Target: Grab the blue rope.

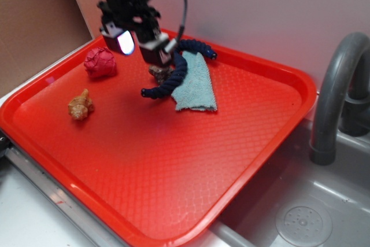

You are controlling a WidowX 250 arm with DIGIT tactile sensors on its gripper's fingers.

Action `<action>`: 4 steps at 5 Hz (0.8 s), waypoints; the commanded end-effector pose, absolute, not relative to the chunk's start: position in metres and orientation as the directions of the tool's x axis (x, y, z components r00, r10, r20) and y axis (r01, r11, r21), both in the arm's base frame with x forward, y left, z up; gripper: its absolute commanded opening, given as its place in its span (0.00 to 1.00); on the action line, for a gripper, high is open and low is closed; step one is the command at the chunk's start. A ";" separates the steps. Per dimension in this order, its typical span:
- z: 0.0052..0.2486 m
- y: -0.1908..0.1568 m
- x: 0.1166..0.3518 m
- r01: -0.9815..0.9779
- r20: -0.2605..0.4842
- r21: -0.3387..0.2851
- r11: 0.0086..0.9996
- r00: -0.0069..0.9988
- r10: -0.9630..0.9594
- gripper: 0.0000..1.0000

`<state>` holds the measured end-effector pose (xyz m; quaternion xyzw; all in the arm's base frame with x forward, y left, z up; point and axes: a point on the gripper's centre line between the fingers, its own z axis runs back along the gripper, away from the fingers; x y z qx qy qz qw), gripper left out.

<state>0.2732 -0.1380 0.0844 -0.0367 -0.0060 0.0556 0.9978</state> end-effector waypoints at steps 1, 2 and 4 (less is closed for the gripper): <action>0.053 -0.144 0.278 -0.098 -0.005 -0.084 0.992 0.995 0.098 1.00; 0.035 -0.149 0.283 -0.103 -0.021 -0.044 0.994 0.995 0.102 1.00; 0.037 -0.149 0.281 -0.122 0.003 0.010 0.993 0.993 0.122 0.00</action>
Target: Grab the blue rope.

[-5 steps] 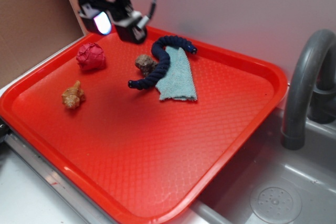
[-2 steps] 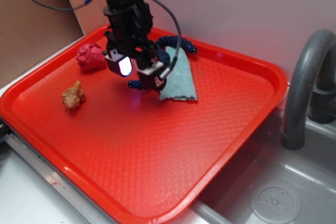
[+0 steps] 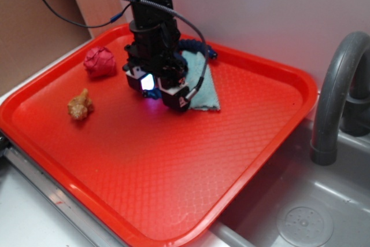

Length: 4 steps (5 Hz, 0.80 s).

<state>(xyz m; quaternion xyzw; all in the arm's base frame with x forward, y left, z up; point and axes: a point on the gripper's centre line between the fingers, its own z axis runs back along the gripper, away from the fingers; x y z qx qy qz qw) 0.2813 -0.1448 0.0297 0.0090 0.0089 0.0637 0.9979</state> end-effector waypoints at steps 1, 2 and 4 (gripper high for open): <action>0.086 -0.142 0.271 -0.100 0.005 0.111 0.989 0.995 0.100 0.00; 0.135 -0.136 0.260 -0.146 0.010 -0.011 0.989 0.989 0.147 0.00; 0.233 -0.101 0.231 -0.182 0.187 -0.175 0.968 0.959 0.214 0.00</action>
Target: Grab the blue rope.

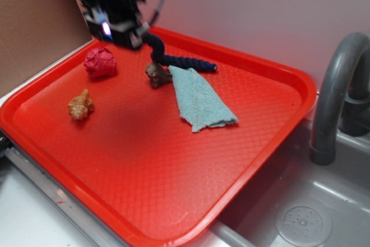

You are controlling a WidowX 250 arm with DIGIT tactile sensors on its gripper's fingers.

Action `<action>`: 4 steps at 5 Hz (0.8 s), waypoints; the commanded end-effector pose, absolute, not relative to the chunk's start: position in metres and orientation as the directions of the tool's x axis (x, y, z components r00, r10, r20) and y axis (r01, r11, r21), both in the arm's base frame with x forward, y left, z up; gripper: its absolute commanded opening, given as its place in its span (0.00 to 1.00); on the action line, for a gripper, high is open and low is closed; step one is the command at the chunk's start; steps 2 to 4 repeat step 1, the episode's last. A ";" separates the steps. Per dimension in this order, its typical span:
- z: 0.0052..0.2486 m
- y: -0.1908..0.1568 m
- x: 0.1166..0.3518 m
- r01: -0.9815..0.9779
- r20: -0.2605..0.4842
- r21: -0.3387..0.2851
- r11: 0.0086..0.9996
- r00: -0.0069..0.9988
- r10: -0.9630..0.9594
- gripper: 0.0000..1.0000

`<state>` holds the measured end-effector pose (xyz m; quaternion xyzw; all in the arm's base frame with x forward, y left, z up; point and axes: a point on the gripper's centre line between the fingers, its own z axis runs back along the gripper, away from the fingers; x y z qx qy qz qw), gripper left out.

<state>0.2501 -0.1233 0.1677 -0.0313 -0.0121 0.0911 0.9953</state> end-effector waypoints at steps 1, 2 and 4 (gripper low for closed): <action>0.281 -0.092 0.222 -0.188 0.222 -0.230 0.955 0.945 0.239 0.00; 0.281 -0.092 0.222 -0.188 0.222 -0.230 0.955 0.945 0.239 0.00; 0.281 -0.092 0.222 -0.188 0.222 -0.230 0.955 0.945 0.239 0.00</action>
